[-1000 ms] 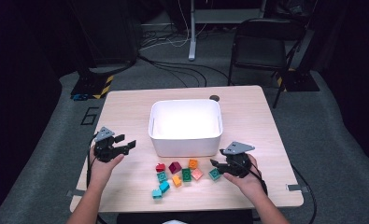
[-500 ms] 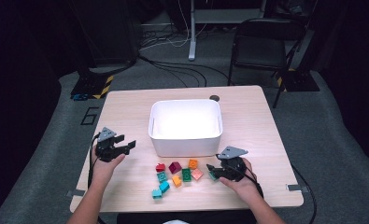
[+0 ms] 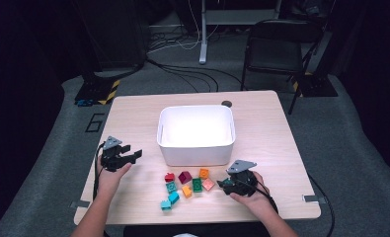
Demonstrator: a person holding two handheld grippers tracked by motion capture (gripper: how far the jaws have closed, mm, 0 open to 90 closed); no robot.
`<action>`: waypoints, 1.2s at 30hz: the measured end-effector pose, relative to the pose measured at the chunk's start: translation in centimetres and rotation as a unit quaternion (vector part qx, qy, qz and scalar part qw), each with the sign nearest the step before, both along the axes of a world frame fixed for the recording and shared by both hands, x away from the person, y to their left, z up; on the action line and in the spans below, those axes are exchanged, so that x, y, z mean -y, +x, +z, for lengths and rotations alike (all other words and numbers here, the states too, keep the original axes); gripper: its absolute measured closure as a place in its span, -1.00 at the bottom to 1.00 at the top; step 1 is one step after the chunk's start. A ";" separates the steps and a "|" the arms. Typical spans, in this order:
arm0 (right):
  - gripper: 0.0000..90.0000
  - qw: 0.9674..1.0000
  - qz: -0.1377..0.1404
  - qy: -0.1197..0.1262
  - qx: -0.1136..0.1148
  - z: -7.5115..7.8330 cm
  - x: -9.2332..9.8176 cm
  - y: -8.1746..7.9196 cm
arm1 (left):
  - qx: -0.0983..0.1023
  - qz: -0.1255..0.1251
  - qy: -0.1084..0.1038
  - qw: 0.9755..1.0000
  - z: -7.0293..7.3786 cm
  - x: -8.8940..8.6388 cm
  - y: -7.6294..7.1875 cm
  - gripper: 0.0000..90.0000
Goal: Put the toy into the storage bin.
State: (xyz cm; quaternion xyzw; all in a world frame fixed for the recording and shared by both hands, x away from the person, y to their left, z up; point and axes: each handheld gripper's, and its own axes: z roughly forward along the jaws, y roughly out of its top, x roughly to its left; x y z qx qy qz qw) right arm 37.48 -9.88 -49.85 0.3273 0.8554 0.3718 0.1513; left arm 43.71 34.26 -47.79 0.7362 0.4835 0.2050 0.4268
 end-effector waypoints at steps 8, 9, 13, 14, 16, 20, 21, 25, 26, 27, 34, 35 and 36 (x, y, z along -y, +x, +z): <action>-0.05 1.000 -0.004 -0.015 -0.018 -0.5 0.3 -0.1 | -0.003 0.001 0.000 1.000 -0.2 0.1 0.2 -0.15; -0.05 1.000 -0.007 -0.016 -0.021 -0.5 0.3 -0.1 | -0.003 0.001 0.000 1.000 -0.2 0.1 0.2 -0.15; 0.03 0.999 -0.008 -0.017 -0.036 -0.6 1.0 0.1 | -0.003 0.003 0.000 1.000 -0.2 0.1 0.1 -0.15; 0.05 0.999 -0.009 -0.015 -0.038 -0.6 1.1 0.1 | -0.004 0.004 -0.001 1.000 -0.2 0.0 0.1 -0.15; 0.16 0.999 -0.008 -0.010 -0.045 -0.5 1.5 0.3 | -0.003 0.004 0.000 1.000 -0.2 -0.1 0.1 -0.15; 0.28 0.999 -0.006 -0.007 -0.046 -0.4 1.8 0.6 | -0.005 0.004 0.000 1.000 -0.3 -0.1 0.0 -0.15; 0.29 0.999 -0.007 -0.008 -0.047 -0.3 1.8 0.6 | -0.005 0.004 0.001 1.000 -0.3 -0.1 0.0 -0.15; 0.30 0.999 -0.009 -0.014 -0.045 -0.2 1.9 0.8 | -0.004 0.005 0.001 1.000 -0.2 -0.2 0.0 -0.15; 0.30 0.999 -0.011 -0.015 -0.043 -0.2 2.0 0.9 | -0.002 0.007 0.000 1.000 -0.3 -0.1 -0.1 -0.15; 0.30 0.999 -0.011 -0.017 -0.045 -0.1 2.1 1.0 | -0.002 0.005 0.001 1.000 -0.2 -0.2 -0.1 -0.15; 0.30 0.999 -0.018 -0.004 -0.048 0.8 2.6 1.4 | -0.003 0.008 -0.002 1.000 -0.1 -0.3 -0.2 -0.15; 0.30 0.999 -0.017 -0.003 -0.045 1.1 2.7 1.5 | -0.003 0.007 -0.002 1.000 -0.1 -0.3 -0.2 -0.15; 0.30 0.999 -0.016 -0.001 -0.043 1.4 2.7 1.5 | -0.003 0.007 -0.002 1.000 -0.1 -0.3 -0.2 -0.15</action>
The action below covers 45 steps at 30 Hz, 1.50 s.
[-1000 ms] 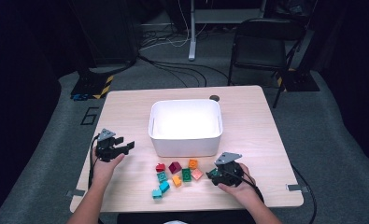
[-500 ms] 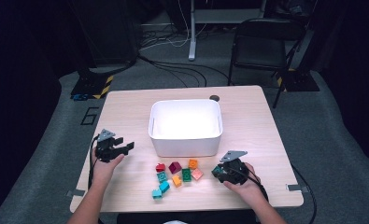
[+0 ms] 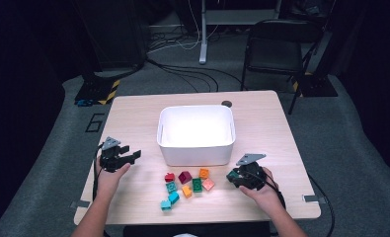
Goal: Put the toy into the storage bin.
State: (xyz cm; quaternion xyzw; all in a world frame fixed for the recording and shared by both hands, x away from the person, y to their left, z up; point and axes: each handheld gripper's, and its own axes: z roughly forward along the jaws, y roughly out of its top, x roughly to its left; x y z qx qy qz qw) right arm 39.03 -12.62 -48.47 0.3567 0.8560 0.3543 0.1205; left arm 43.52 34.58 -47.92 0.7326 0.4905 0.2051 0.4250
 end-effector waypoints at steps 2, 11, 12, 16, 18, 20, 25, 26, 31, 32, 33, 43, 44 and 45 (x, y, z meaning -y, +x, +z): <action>0.30 1.000 0.001 0.001 0.003 0.7 0.0 0.0 | -0.001 0.000 -0.002 1.000 0.0 0.0 0.0 -0.15; 0.30 1.000 0.011 0.004 0.013 3.9 0.3 0.1 | 0.000 0.002 -0.004 1.000 0.1 -0.1 -0.1 -0.14; 0.30 1.000 0.013 0.006 0.013 4.4 0.4 0.2 | 0.000 0.002 -0.004 1.000 0.1 -0.1 -0.1 -0.14; 0.30 1.000 0.014 0.013 0.015 5.8 0.6 0.5 | -0.001 0.002 -0.005 1.000 0.1 -0.1 -0.1 -0.15; 0.30 1.000 0.015 0.014 0.017 6.7 0.7 0.7 | 0.000 0.002 -0.005 1.000 0.1 -0.2 -0.1 -0.14; 0.30 1.000 0.015 0.013 0.020 7.4 0.7 0.8 | 0.000 0.003 -0.006 1.000 0.1 -0.2 -0.1 -0.14; 0.30 1.000 0.016 0.017 0.018 9.0 0.9 1.3 | 0.000 0.004 -0.007 1.000 0.1 -0.3 -0.1 -0.14; 0.30 0.999 0.019 0.018 0.021 9.4 0.9 1.4 | 0.000 0.004 -0.007 1.000 0.1 -0.3 -0.1 -0.14; 0.30 0.999 0.018 0.024 0.024 11.1 0.9 2.1 | 0.000 0.004 -0.007 1.000 0.1 -0.3 -0.1 -0.14; 0.30 0.999 0.018 0.026 0.023 11.4 0.9 2.2 | -0.002 0.002 -0.006 1.000 0.1 -0.3 -0.1 -0.14; 0.30 0.999 0.018 0.026 0.027 11.6 0.9 2.4 | 0.000 0.004 -0.008 1.000 0.1 -0.3 -0.1 -0.14; 0.30 0.998 0.018 0.033 0.042 14.0 -0.1 4.0 | 0.000 0.004 -0.009 1.000 0.0 -0.2 -0.1 -0.14; 0.30 0.998 0.021 0.034 0.045 14.2 -0.4 4.3 | -0.001 0.003 -0.007 1.000 0.1 -0.2 -0.1 -0.14; 0.30 0.998 0.020 0.035 0.044 14.4 -0.6 4.4 | -0.001 0.001 -0.006 1.000 0.1 -0.2 -0.1 -0.14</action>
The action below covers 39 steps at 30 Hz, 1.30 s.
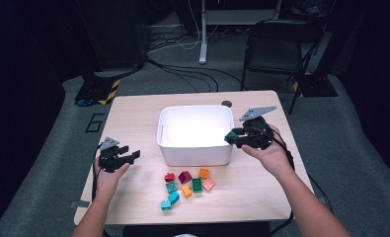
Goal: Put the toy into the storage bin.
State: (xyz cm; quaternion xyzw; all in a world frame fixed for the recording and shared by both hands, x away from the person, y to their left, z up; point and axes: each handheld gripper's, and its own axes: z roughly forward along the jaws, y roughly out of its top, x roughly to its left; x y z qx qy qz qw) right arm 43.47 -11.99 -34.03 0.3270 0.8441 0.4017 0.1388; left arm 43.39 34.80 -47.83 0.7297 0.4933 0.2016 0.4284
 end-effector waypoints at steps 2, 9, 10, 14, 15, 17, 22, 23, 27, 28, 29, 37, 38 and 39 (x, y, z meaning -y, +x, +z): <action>0.30 1.000 0.005 0.003 0.005 0.4 -0.5 0.4 | -0.001 -0.001 0.000 1.000 0.0 0.0 0.0 -0.14; 0.30 1.000 0.021 0.007 0.014 1.2 -3.0 2.0 | -0.002 -0.002 0.000 1.000 -0.1 0.0 0.0 -0.13; 0.30 1.000 0.022 0.008 0.013 1.2 -3.4 2.2 | 0.000 0.000 -0.001 1.000 -0.1 0.1 0.0 -0.13; 0.30 0.999 0.029 0.009 0.008 1.1 -5.0 3.3 | -0.001 -0.005 0.004 1.000 -0.1 0.3 0.0 -0.13; 0.30 0.999 0.033 0.010 0.010 1.1 -5.2 3.6 | -0.001 -0.005 0.005 1.000 -0.1 0.3 0.0 -0.13; 0.30 0.999 0.037 0.011 0.011 1.1 -5.9 4.1 | -0.003 -0.008 0.005 1.000 -0.1 0.4 0.0 -0.12; 0.30 0.999 0.048 0.015 0.011 0.8 -7.3 5.4 | -0.002 -0.010 0.005 1.000 -0.1 0.4 0.0 -0.12; 0.30 0.999 0.050 0.016 0.008 0.7 -7.7 5.6 | -0.002 -0.010 0.005 1.000 -0.1 0.4 0.0 -0.12; 0.30 0.998 0.054 0.016 0.007 0.4 -8.9 6.4 | -0.001 -0.010 0.005 1.000 -0.1 0.4 -0.1 -0.12; 0.30 0.998 0.058 0.017 0.014 0.3 -9.3 6.7 | -0.001 -0.009 0.004 1.000 -0.1 0.4 -0.1 -0.12; 0.30 0.998 0.059 0.016 0.013 0.2 -9.6 6.9 | 0.001 -0.009 0.003 1.000 -0.1 0.4 -0.1 -0.12; 0.30 0.997 0.070 -0.003 0.017 -0.9 -11.7 8.3 | -0.001 -0.007 0.000 1.000 -0.2 0.1 0.0 -0.12; 0.30 0.997 0.073 -0.006 0.021 -1.0 -11.9 8.5 | 0.000 -0.007 -0.001 1.000 -0.2 0.1 0.0 -0.12; 0.30 0.997 0.071 -0.007 0.015 -1.2 -12.1 8.6 | 0.000 -0.006 -0.002 1.000 -0.2 0.1 0.0 -0.12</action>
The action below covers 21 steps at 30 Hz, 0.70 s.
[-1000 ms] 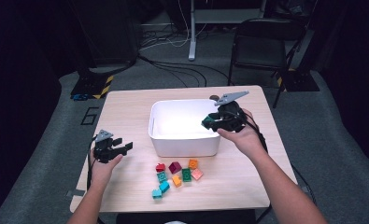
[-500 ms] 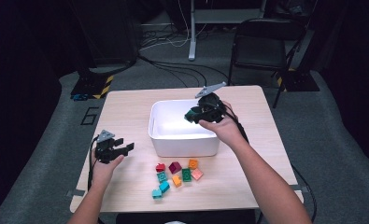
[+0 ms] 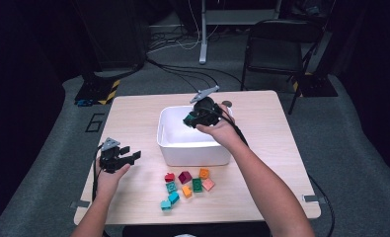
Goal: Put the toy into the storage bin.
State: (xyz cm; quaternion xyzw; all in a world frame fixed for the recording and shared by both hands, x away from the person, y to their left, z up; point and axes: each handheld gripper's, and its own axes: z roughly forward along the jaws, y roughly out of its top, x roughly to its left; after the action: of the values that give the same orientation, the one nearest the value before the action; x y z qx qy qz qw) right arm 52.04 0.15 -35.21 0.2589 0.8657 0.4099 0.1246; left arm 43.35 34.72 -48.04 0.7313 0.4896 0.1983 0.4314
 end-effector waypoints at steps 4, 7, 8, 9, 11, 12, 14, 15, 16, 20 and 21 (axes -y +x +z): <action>0.30 1.000 0.002 -0.005 -0.009 -0.9 -0.8 1.0 | -0.001 -0.002 0.000 1.000 0.0 0.0 0.0 -0.12; 0.30 1.000 0.004 -0.006 -0.011 -1.7 -1.2 1.8 | 0.001 0.000 -0.002 1.000 0.0 -0.1 0.0 -0.12; 0.30 1.000 0.005 -0.005 -0.011 -1.8 -1.2 2.0 | 0.001 0.000 -0.002 1.000 0.0 -0.1 0.0 -0.12; 0.30 1.000 0.004 -0.004 -0.012 -2.0 -1.3 2.2 | 0.000 0.000 -0.002 1.000 0.0 -0.1 0.0 -0.12; 0.30 1.000 -0.001 -0.008 -0.014 -2.6 -1.4 2.7 | -0.001 -0.001 -0.002 1.000 -0.1 -0.1 0.1 -0.12; 0.30 1.000 -0.004 -0.009 -0.014 -2.7 -1.5 2.8 | -0.001 -0.002 -0.002 1.000 -0.1 0.0 0.1 -0.12; 0.30 1.000 -0.007 -0.007 -0.015 -3.2 -1.5 3.3 | 0.000 -0.002 -0.003 1.000 -0.1 0.0 0.1 -0.12; 0.30 1.000 -0.006 -0.008 -0.016 -3.4 -1.5 3.5 | -0.001 -0.002 -0.003 1.000 -0.1 0.0 0.1 -0.12; 0.30 1.000 -0.010 -0.007 -0.020 -3.6 -1.5 3.7 | -0.002 -0.003 -0.002 1.000 -0.1 0.0 0.1 -0.12; 0.30 0.999 -0.015 -0.016 -0.023 -4.4 -1.7 4.2 | 0.000 -0.002 -0.003 1.000 -0.1 0.0 0.1 -0.12; 0.30 0.999 -0.013 -0.020 -0.025 -4.7 -1.7 4.3 | 0.001 -0.002 -0.003 1.000 -0.1 0.0 0.1 -0.12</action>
State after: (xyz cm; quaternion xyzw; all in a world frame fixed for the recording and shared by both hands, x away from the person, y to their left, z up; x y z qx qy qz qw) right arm 56.38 1.85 -39.87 0.2780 0.8729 0.3845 0.1137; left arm 43.43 34.73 -48.11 0.7308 0.4885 0.1963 0.4345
